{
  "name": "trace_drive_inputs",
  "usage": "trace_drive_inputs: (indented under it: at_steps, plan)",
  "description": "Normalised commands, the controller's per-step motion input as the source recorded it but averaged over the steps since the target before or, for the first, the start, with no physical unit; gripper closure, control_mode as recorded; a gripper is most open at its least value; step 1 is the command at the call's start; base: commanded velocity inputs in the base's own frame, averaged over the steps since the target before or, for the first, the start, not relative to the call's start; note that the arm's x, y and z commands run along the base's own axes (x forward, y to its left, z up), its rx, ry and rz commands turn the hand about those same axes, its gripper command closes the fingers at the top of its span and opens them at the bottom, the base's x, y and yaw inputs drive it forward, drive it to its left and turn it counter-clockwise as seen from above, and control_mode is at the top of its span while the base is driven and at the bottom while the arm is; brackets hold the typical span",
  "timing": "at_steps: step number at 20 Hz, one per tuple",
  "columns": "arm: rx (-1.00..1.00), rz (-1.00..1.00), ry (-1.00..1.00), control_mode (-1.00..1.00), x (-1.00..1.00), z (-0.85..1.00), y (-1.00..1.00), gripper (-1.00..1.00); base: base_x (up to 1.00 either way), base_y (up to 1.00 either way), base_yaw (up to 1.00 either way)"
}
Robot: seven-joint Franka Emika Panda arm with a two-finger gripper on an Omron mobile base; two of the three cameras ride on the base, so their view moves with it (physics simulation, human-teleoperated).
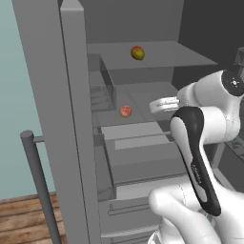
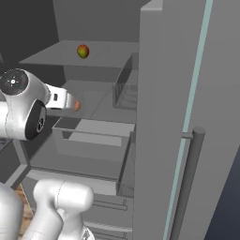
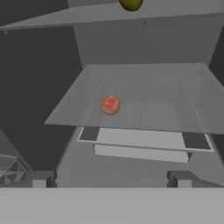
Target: Retrieve the mango and peach from the fridge and place them into the bowl on the dining table.
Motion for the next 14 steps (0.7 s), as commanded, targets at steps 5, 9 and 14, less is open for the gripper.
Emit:
trace_drive_inputs:
  at_steps: [5, 9, 14]
  plan:
    - [0.00, 0.00, 0.03, -1.00, 0.39, -0.17, 0.25, -1.00, 0.00, 0.00, 0.00]
    - [-0.03, 0.00, 0.00, -1.00, 0.41, -0.33, 0.19, -1.00, 0.00, 0.00, 0.00]
    - [-0.01, 0.00, 0.00, -1.00, 0.41, -0.29, 0.10, -1.00, 0.00, 0.00, 0.00]
